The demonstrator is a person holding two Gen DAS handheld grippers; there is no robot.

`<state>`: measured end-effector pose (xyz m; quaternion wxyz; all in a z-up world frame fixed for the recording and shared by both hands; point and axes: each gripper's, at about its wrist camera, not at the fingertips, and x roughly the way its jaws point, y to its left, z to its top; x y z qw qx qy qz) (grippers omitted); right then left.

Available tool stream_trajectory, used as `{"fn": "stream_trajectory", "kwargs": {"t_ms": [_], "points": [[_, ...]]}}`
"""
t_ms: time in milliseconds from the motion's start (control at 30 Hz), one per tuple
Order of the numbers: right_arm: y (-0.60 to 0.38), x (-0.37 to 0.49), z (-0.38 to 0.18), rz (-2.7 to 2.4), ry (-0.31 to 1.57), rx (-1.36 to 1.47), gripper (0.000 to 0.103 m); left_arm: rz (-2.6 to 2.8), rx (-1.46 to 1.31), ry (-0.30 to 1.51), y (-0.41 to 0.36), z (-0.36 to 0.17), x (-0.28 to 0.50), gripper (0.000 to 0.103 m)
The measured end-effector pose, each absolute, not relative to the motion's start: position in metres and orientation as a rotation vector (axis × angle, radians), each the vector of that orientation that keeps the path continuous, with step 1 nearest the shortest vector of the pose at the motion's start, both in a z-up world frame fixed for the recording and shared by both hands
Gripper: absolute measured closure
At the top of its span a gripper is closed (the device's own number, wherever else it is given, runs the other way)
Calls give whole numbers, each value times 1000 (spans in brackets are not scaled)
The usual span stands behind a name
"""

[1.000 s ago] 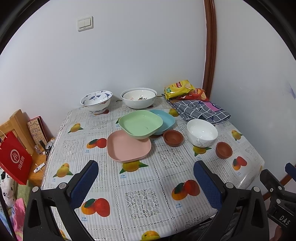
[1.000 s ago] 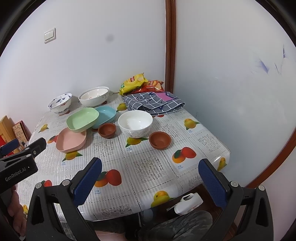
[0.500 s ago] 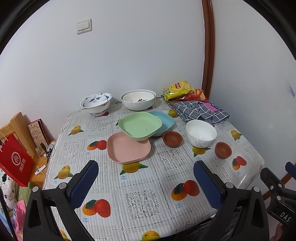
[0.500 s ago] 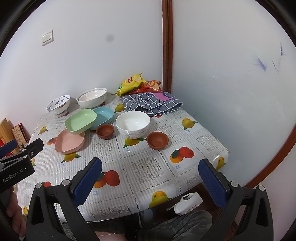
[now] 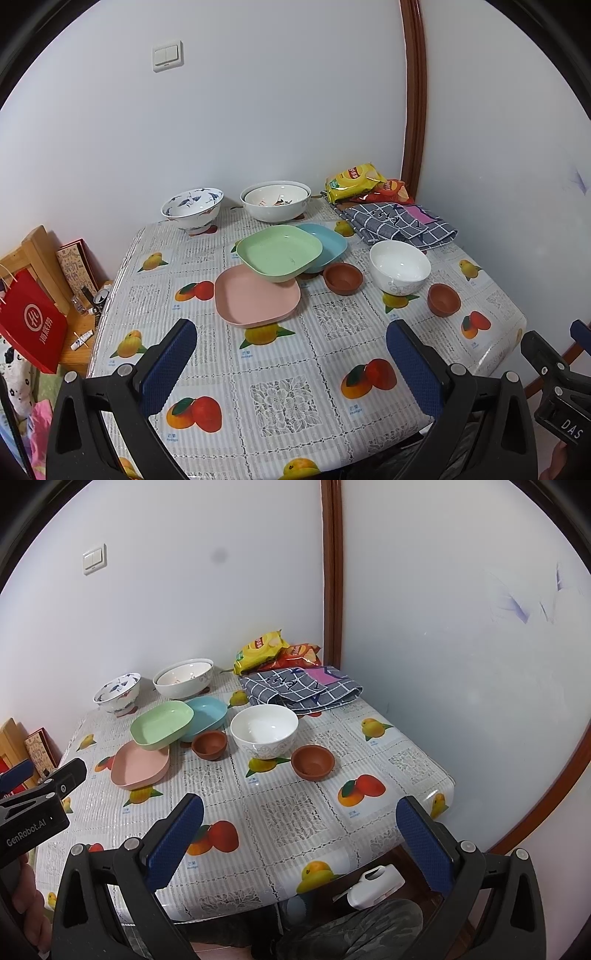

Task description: Organize plates and bowls

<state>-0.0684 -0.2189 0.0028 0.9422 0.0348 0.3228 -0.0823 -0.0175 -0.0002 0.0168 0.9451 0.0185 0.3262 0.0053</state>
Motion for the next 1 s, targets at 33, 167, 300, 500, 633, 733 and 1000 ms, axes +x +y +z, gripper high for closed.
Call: {"fn": "stream_trajectory", "kwargs": {"t_ms": [33, 167, 300, 500, 633, 733, 1000], "points": [[-219, -69, 3, -167, 657, 71, 1, 12, 37, 665, 0, 17, -18, 0], [-221, -69, 3, -166, 656, 69, 1, 13, 40, 667, 0, 17, -19, 0], [-220, -70, 3, -165, 655, 70, 1, 13, 40, 666, -1, 17, -19, 0], [-220, -69, 3, -166, 656, 69, 1, 12, 39, 666, -1, 17, -20, 0], [-220, -69, 3, -165, 654, 67, 1, 11, 37, 662, -1, 18, -21, 0], [-221, -70, 3, -167, 652, 67, 1, 11, 39, 660, -1, 18, -20, 0], [-223, -65, -1, -182, 658, 64, 1, 0, 39, 669, -1, 14, -12, 0]]}}
